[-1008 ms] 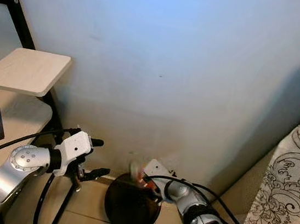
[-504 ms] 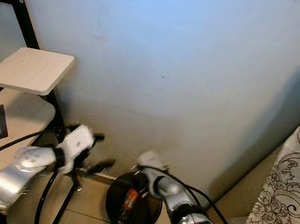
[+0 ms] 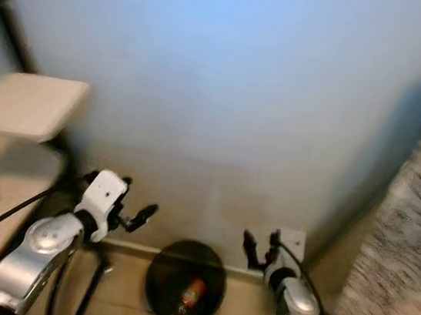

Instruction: Clean up the room

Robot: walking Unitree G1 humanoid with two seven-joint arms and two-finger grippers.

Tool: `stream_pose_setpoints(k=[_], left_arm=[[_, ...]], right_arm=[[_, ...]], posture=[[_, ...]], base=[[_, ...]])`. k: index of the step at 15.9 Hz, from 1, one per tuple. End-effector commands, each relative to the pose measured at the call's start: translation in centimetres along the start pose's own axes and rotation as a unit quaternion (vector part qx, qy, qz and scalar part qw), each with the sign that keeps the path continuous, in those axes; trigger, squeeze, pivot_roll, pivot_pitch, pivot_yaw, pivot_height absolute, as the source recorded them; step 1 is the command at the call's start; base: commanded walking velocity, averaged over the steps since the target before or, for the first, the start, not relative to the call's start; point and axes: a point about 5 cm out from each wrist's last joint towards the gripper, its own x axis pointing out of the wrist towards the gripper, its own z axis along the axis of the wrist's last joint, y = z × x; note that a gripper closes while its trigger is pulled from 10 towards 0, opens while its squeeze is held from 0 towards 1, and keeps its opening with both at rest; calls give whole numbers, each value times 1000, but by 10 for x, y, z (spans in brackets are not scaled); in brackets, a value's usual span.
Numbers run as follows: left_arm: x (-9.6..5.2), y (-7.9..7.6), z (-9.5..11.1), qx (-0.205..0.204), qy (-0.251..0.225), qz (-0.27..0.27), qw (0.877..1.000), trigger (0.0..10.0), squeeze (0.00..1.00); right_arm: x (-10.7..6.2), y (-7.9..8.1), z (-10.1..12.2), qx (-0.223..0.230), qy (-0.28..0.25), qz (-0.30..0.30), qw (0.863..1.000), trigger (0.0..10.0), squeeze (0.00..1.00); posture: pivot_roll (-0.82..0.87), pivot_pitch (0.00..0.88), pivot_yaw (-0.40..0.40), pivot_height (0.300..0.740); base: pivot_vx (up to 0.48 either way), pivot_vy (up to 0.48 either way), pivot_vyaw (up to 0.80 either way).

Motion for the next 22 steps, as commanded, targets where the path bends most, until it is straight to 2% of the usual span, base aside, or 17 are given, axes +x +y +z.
stream_pose_setpoints(k=[1,2,3,5,8,11,12,14,16,17,19,20,21,22], left_arm=[[-1,-3,4,1,-7,7,1000,10000,620],[-3,-3,3,-3,-7,12,1000,10000,596],[-5,-3,3,-12,-12,29,999,10000,494],[-6,6,1,-28,-14,66,997,10000,357],[-9,17,4,-32,-24,106,994,10000,369],[-9,25,7,-17,-32,123,992,10000,369],[-8,32,8,-5,-35,131,991,10000,373],[-8,39,10,4,-34,127,991,10000,376],[-10,43,17,10,-49,116,992,10000,376],[-11,42,16,9,-46,106,993,10000,376],[-17,24,6,-21,-28,85,996,10000,388],[-22,12,1,-31,-27,88,995,10000,416],[-29,5,-4,-35,-23,94,995,10000,392],[-34,3,-7,-34,-22,99,994,10000,384]], right_arm=[[2,19,21,9,-39,12,999,10000,1000],[-2,28,26,14,-49,11,999,10000,1000],[-10,41,38,18,-62,7,998,10000,1000],[-16,51,43,20,-66,3,998,10000,1000],[-28,49,54,-12,-69,-16,997,10000,1000],[-36,47,59,0,-52,-5,999,10000,1000],[-41,43,54,4,-35,-1,999,10000,1000],[-46,44,50,16,-23,11,1000,10000,1000],[-52,46,48,1,-28,10,1000,10000,1000],[-55,45,46,-8,-30,5,1000,10000,1000],[-60,46,40,-9,-26,7,1000,10000,1000],[-57,45,38,-12,-24,-3,1000,10000,1000],[-52,48,36,-6,-18,-1,1000,10000,1000],[-49,52,36,1,-16,10,1000,10000,1000]], posture=[[6,0,34,740],[9,0,27,740],[12,0,23,740],[12,0,34,740],[20,0,26,740],[21,0,20,740],[28,0,13,740],[27,0,14,740],[27,0,16,740],[32,0,16,740],[45,0,18,740],[70,0,11,740],[78,0,8,740],[87,0,6,740]], base=[[0,0,-738],[0,0,-738],[0,0,-738],[0,0,-741],[0,0,-738],[0,0,-754],[0,0,-775],[0,0,-775],[0,0,-772],[0,0,-775],[0,0,-775],[0,0,-763],[0,0,-712],[0,0,-712]])
